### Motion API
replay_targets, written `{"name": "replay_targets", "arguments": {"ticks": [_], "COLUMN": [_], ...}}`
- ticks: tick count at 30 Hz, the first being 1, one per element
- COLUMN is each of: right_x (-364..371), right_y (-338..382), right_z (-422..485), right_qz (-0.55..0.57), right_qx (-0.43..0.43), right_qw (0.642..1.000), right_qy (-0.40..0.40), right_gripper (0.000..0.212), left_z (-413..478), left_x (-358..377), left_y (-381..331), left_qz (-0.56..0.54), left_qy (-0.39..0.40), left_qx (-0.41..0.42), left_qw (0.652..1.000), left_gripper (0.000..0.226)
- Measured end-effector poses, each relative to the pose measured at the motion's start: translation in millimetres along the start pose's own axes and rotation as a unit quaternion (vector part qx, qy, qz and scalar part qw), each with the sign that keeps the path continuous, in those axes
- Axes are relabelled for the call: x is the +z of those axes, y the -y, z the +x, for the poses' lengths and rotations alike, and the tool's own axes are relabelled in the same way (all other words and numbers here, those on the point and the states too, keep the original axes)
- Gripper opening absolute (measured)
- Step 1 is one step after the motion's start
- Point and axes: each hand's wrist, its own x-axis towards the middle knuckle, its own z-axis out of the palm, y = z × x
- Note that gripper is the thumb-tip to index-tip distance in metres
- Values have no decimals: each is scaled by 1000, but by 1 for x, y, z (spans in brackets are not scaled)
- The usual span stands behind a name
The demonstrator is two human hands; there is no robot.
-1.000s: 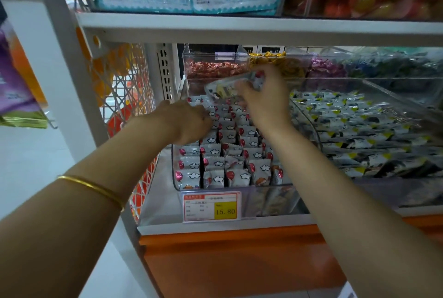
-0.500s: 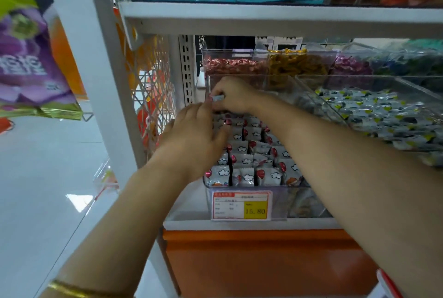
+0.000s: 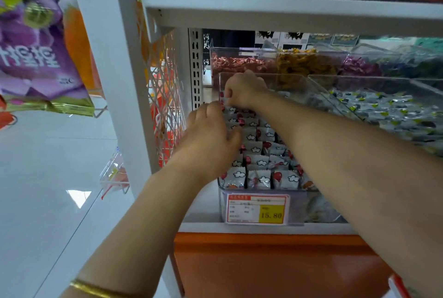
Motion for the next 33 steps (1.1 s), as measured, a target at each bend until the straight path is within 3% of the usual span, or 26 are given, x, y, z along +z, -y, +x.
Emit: {"name": "replay_targets", "arguments": {"ticks": [3, 6, 10, 12, 14, 17, 20, 24, 28, 30, 33], "right_x": [-10, -24, -38, -44, -49, -53, -55, -56, -53, -51, -47], "right_y": [-1, -4, -6, -10, -13, -14, -8, 2, 5, 5, 4], "right_z": [1, -8, -41, -67, -98, -149, -191, -222, -236, -239, -241], "right_qz": [53, 237, 450, 560, 658, 722, 775, 796, 804, 810, 827], "right_qx": [-3, 39, 108, 152, 192, 214, 193, 173, 165, 157, 144], "right_qw": [998, 968, 860, 772, 689, 631, 577, 562, 555, 551, 534], "right_qy": [-15, -72, -216, -258, -237, -188, -169, -144, -138, -128, -97], "right_gripper": [8, 5, 5, 8, 5, 9, 16, 15, 12, 6, 15], "left_z": [1, 1, -2, -7, -15, -27, -41, -61, -68, -69, -69], "left_x": [0, 2, 0, -4, -10, -20, -23, -24, -23, -22, -24], "left_y": [1, 1, 0, -2, -5, -10, -15, -25, -28, -30, -32], "left_qz": [-4, -15, -29, -46, -52, -52, -111, -229, -377, -416, -443], "left_qy": [-3, -8, -22, -54, -105, -156, -127, -113, -103, -90, -74], "left_qx": [1, -3, -7, -14, -8, 16, 2, 1, -93, -124, -143], "left_qw": [1000, 1000, 999, 997, 993, 986, 986, 967, 916, 896, 882], "left_gripper": [52, 52, 54, 55, 56, 49, 41, 23, 25, 27, 32]}}
